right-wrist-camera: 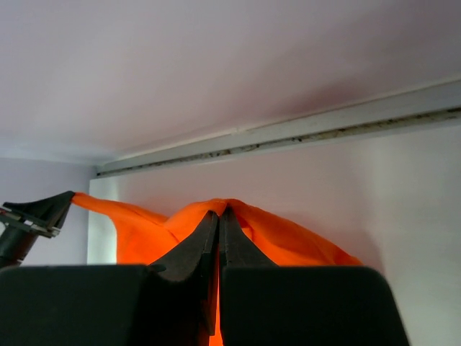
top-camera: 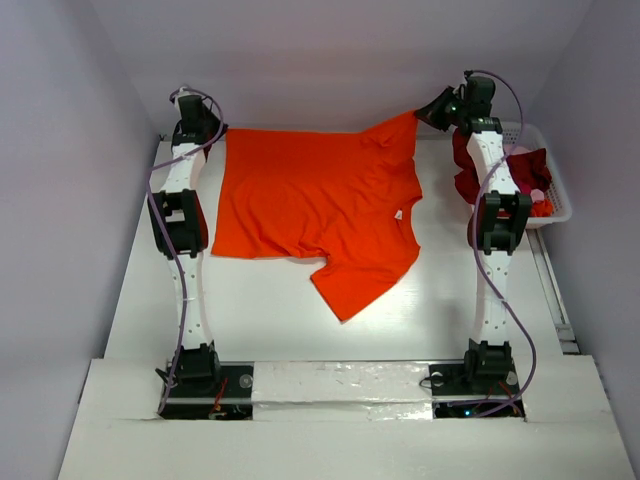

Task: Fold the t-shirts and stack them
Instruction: Flatten out the tshirt

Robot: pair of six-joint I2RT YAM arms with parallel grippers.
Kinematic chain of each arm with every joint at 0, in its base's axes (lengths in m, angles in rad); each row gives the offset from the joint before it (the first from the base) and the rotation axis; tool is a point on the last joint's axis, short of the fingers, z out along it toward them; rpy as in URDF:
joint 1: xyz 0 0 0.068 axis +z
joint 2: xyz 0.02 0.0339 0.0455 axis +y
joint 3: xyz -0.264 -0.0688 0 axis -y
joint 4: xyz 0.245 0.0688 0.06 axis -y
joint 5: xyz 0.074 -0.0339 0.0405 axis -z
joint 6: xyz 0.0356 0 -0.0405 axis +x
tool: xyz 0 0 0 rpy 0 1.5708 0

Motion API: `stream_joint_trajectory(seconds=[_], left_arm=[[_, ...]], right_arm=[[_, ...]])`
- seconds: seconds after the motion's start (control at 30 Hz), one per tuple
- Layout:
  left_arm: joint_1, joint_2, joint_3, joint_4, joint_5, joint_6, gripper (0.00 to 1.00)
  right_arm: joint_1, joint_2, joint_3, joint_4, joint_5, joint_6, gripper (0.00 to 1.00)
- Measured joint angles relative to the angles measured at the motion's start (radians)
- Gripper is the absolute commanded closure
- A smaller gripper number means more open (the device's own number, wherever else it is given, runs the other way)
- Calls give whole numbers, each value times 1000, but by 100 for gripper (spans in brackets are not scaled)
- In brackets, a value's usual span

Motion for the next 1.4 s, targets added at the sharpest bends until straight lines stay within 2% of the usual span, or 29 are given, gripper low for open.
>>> stream_joint_trajectory(seconds=[0.07, 0.17, 0.2, 0.37, 0.4, 0.43, 0.47, 0.5, 0.53, 0.6, 0.63, 0.7, 0.83, 0.93, 0.97, 1.0, 1.03, 1.07, 1.1, 1.13, 1.23, 1.33, 1.4], left_arm=[[2, 2, 3, 0, 0, -2, 97], [5, 8, 12, 5, -1, -6, 85], [7, 11, 15, 9, -1, -7, 77], [26, 20, 19, 15, -4, -19, 63], [31, 20, 19, 15, -2, -21, 58], [36, 20, 19, 16, -2, -23, 47], [43, 20, 19, 20, -2, -23, 41], [48, 20, 19, 21, -3, -27, 35], [53, 20, 19, 22, -3, -30, 20], [61, 20, 19, 21, -4, -30, 12], [63, 20, 19, 19, -6, -32, 1], [68, 20, 19, 14, -11, -35, 1], [66, 14, 12, -3, -35, -40, 1], [48, -42, -74, -29, -67, -34, 1], [39, -85, -131, -42, -77, -32, 9], [29, -133, -198, -60, -81, -30, 24], [19, -185, -264, -64, -83, -32, 69], [9, -254, -357, -51, -80, -32, 93], [0, -328, -443, -52, -80, -28, 100], [-9, -381, -500, -60, -78, -24, 100], [-53, -613, -684, -84, -78, -21, 100], [-91, -780, -787, -85, -89, 1, 100], [-110, -864, -846, -85, -101, 13, 100]], right_arm=[[1, 0, 0, 13, -9, 5, 100], [0, 1, 0, 16, -14, 6, 100], [0, 3, 0, 19, -14, 6, 100], [0, 19, 0, 22, -13, 6, 99], [0, 23, 0, 23, -13, 6, 93], [0, 27, 0, 23, -13, 8, 80], [0, 31, 0, 22, -13, 13, 45], [0, 35, 0, 23, -11, 21, 25], [0, 39, 0, 25, -11, 18, 1], [0, 43, 0, 25, -6, 20, 0], [0, 44, 0, 25, -5, 20, 0], [3, 44, 0, 25, 9, 14, 0], [13, 44, 4, 6, 76, -27, 0], [25, 37, 0, -5, 126, -54, 0], [31, 15, -32, -5, 141, -64, 0], [36, -9, -64, -20, 153, -73, 1], [45, -51, -109, -34, 169, -87, 7], [53, -91, -158, -44, 182, -100, 20], [67, -164, -244, -51, 197, -119, 70], [81, -226, -306, -65, 207, -131, 98], [146, -470, -546, -63, 236, -150, 100], [233, -720, -760, -40, 257, -164, 100], [291, -828, -834, -51, 269, -171, 100]])
